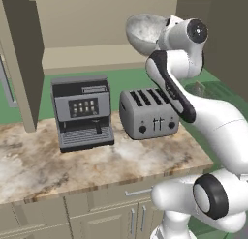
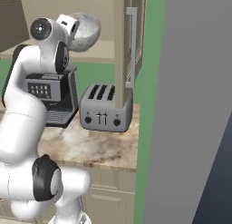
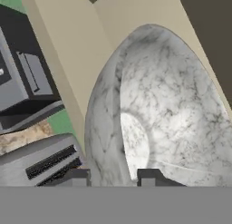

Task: Move the bowls from the cabinet to the plates on the dining table.

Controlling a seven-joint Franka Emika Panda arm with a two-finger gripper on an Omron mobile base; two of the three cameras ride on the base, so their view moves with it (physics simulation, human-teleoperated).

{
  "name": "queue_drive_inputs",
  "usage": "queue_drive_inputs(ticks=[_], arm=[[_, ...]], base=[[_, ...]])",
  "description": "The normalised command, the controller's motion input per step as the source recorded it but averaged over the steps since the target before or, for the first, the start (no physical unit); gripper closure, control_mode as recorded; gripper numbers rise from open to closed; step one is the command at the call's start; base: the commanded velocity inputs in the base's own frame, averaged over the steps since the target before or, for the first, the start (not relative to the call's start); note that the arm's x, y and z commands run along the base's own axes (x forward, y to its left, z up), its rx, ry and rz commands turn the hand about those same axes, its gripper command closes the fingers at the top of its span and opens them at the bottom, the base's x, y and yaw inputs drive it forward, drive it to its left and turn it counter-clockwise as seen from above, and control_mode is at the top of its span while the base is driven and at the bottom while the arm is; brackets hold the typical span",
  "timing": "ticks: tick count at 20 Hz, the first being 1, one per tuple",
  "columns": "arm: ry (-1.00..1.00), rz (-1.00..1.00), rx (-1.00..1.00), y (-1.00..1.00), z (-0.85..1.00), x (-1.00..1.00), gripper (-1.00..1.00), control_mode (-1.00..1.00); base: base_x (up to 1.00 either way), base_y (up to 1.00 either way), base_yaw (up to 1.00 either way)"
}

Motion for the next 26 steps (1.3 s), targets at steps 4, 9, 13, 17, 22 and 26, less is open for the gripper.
queue_drive_inputs(ticks=[4, 9, 13, 17, 22, 26], arm=[[0.02, 0.11, 0.09, 0.13, -0.31, -0.46, 1.0, -1.0], [0.03, 0.09, 0.03, 0.1, -0.62, -0.45, 1.0, -1.0], [0.03, 0.07, 0.0, 0.06, -0.7, -0.44, 1.0, -1.0], [0.01, 0.06, 0.0, 0.03, -0.55, -0.41, 1.0, -1.0], [0.0, 0.02, 0.0, 0.01, -0.34, -0.28, 1.0, -1.0], [0.0, 0.01, 0.0, 0.0, -0.34, -0.29, 1.0, -1.0]], base=[[0.0, 0.0, 0.0], [0.0, 0.0, 0.0], [0.0, 0.0, 0.0], [0.0, 0.0, 0.0], [0.0, 0.0, 0.0], [0.0, 0.0, 0.0]])
